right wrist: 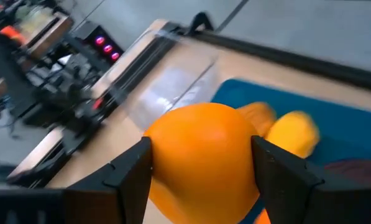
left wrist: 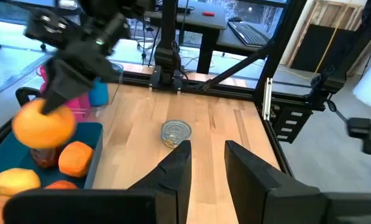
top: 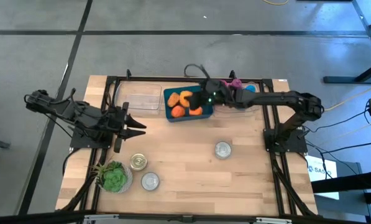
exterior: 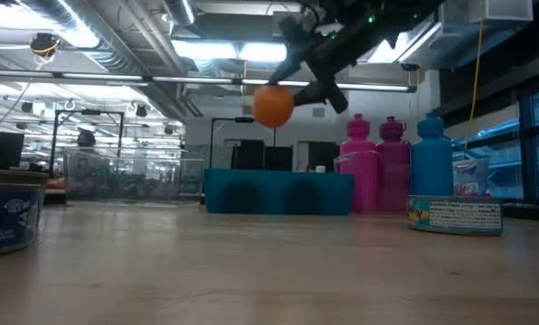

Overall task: Pick & Place Food Item
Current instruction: Put the orange into the blue bin, then put the yellow blue tuna can into the left transparent bin

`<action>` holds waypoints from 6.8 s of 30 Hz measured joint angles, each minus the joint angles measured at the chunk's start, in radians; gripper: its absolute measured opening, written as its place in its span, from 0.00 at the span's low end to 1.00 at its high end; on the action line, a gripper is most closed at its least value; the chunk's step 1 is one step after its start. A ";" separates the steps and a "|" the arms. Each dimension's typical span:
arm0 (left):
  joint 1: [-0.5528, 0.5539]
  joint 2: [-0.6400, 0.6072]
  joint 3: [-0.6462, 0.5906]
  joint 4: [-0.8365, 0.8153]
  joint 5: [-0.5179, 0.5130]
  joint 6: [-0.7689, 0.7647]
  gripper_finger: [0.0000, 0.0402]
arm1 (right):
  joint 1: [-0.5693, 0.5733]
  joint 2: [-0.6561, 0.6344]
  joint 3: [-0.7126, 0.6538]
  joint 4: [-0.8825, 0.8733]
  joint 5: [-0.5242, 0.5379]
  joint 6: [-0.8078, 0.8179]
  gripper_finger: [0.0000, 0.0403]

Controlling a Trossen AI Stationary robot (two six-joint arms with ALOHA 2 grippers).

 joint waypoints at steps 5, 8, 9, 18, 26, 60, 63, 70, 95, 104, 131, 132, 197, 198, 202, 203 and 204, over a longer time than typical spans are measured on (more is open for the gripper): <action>0.000 -0.002 0.000 -0.021 -0.005 -0.022 0.22 | -0.062 0.019 0.002 -0.016 -0.005 0.001 0.58; 0.000 0.000 0.000 -0.021 -0.006 -0.026 0.22 | -0.082 0.048 0.001 -0.037 -0.005 0.001 0.58; 0.000 0.000 0.000 -0.020 -0.007 -0.028 0.22 | -0.083 0.061 0.001 -0.032 -0.005 0.001 0.58; 0.000 0.000 0.000 -0.020 -0.012 -0.052 0.22 | -0.085 0.165 0.073 -0.136 0.003 -0.017 0.58; 0.000 0.003 0.000 -0.025 -0.036 -0.068 0.22 | -0.083 0.291 0.241 -0.276 -0.004 -0.075 0.58; 0.000 0.004 0.000 -0.099 -0.061 -0.105 0.22 | -0.039 0.349 0.362 -0.527 -0.065 -0.115 0.72; 0.000 0.003 0.000 -0.099 -0.061 -0.106 0.22 | -0.039 0.349 0.362 -0.527 -0.066 -0.126 0.78; 0.000 0.004 0.000 -0.099 -0.060 -0.120 0.22 | -0.039 0.349 0.362 -0.531 -0.011 -0.095 0.81; 0.000 0.011 0.000 -0.018 -0.095 -0.141 0.22 | 0.166 0.042 0.363 -0.869 0.036 -0.207 0.51; 0.000 0.011 0.000 -0.043 -0.076 -0.165 0.22 | 0.380 -0.083 0.364 -1.206 0.092 0.074 0.44; 0.000 0.090 0.000 -0.046 -0.039 -0.156 0.22 | 0.802 -0.163 -0.015 -1.042 0.145 1.207 0.38; 0.000 0.091 0.000 -0.046 -0.039 -0.156 0.22 | 0.802 -0.167 -0.043 -1.007 0.144 1.220 0.38; 0.000 0.091 0.000 -0.045 -0.040 -0.237 0.22 | 0.497 -0.257 -0.505 -0.543 -0.060 0.947 0.13; 0.000 0.091 0.000 -0.045 -0.040 -0.240 0.22 | 0.497 -0.257 -0.505 -0.541 -0.060 0.947 0.10; 0.000 0.091 0.000 -0.045 -0.040 -0.244 0.22 | 0.496 -0.257 -0.505 -0.545 -0.060 0.946 0.02; 0.000 0.091 0.000 -0.045 -0.040 -0.244 0.22 | 0.496 -0.256 -0.505 -0.544 -0.060 0.943 0.01; 0.000 0.091 0.000 -0.045 -0.040 -0.244 0.22 | 0.496 -0.256 -0.505 -0.544 -0.060 0.943 0.01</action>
